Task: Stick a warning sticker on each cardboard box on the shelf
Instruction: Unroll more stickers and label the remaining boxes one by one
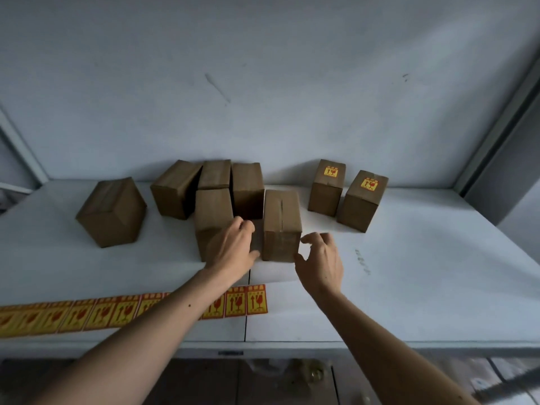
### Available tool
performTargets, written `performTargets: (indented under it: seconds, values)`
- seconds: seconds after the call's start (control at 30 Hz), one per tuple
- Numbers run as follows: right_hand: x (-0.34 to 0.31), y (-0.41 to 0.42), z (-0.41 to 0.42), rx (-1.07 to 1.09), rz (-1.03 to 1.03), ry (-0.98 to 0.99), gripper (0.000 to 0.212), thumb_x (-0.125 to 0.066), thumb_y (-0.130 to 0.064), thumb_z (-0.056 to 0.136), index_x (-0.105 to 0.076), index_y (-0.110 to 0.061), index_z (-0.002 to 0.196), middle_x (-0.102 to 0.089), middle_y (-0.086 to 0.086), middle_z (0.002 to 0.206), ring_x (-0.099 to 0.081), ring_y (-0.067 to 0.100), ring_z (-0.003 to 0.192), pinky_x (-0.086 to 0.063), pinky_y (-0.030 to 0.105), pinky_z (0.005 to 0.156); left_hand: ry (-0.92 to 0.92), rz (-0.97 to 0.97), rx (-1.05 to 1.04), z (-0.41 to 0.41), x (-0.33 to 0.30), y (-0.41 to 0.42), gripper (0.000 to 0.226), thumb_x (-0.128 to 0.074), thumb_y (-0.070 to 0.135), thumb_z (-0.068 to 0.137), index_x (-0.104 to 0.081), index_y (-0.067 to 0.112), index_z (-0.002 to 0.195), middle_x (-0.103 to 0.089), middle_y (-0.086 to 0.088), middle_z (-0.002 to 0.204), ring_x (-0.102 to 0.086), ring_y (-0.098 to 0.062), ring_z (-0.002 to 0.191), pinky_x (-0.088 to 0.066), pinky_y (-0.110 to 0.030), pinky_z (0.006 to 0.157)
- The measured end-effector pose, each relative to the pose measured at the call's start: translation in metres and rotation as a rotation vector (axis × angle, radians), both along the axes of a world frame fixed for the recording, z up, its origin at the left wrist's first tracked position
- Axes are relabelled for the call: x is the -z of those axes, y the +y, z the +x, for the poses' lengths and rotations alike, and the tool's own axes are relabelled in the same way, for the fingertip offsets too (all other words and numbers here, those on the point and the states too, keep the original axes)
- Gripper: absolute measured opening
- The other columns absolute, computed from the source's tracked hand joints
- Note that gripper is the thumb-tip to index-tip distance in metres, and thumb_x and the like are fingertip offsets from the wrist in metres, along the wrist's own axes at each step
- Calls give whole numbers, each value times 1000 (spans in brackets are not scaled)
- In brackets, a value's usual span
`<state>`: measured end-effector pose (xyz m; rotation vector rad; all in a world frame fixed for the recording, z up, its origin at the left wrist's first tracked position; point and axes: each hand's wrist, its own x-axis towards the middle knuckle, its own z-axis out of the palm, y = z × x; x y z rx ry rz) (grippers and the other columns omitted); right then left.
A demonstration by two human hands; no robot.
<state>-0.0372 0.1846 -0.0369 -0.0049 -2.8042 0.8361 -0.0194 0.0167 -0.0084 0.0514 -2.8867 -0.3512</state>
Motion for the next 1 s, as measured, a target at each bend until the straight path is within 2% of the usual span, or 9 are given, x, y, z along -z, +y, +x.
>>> performTargets:
  seconds: [0.1,0.23,0.37,0.6,0.7,0.77,0.83,0.93,1.0]
  values:
    - [9,-13,21,-124,4,-64,19,-61,-20,89,-65,-19,108,-63,0,112,-57,15,88,-45,21,63,-229,67,-37,16,5,-7,49,-76,21,80,-47,20,120,-57,0,116,-58,-15,97,-48,-25,69]
    - [21,-28,35,-277,62,-225,22,-62,-27,89,-71,-16,106,-65,2,108,-63,17,90,-48,23,66,-562,8,-10,27,20,-17,54,-83,26,70,-54,27,115,-55,6,115,-54,-14,97,-48,-29,77]
    - [32,-34,37,-257,94,-258,23,-59,-31,89,-72,-16,101,-62,4,106,-60,19,88,-52,28,69,-539,-35,24,29,28,-21,45,-83,25,70,-58,28,107,-55,7,110,-51,-12,95,-44,-26,72]
    - [38,-35,28,-291,48,-248,16,-60,-27,89,-69,-19,99,-64,1,104,-61,17,91,-50,27,67,-545,-46,48,21,30,-20,54,-87,29,65,-58,28,111,-56,7,112,-54,-15,98,-46,-28,73]
    - [35,-28,21,-332,-69,-259,9,-60,-24,91,-65,-18,94,-64,-2,96,-60,13,84,-54,27,69,-561,-54,43,16,30,-19,58,-86,28,65,-56,28,114,-55,6,115,-55,-16,100,-46,-30,75]
    - [24,-19,17,-361,-179,-227,4,-62,-20,91,-63,-16,90,-64,-4,90,-59,4,75,-48,14,62,-568,-46,54,13,29,-18,60,-86,26,65,-53,28,115,-55,4,117,-55,-17,100,-48,-30,76]
    - [7,-9,11,-372,-290,-163,7,-65,-16,89,-61,-19,84,-65,-4,85,-58,-1,70,-44,8,56,-565,-50,63,9,28,-17,64,-86,26,64,-51,26,117,-54,3,119,-56,-19,102,-51,-33,80]
    - [-19,7,-6,-341,-424,-71,11,-72,-14,83,-63,-19,80,-69,-3,80,-64,7,72,-49,15,61,-510,12,64,0,15,-16,64,-87,30,64,-52,23,117,-56,3,114,-57,-18,99,-53,-33,81]
    - [-34,14,-25,-304,-473,-22,13,-76,-13,79,-65,-17,85,-70,-3,80,-67,10,74,-54,23,64,-432,141,75,-10,1,-17,57,-86,32,66,-53,22,113,-58,3,107,-58,-15,93,-54,-32,78]
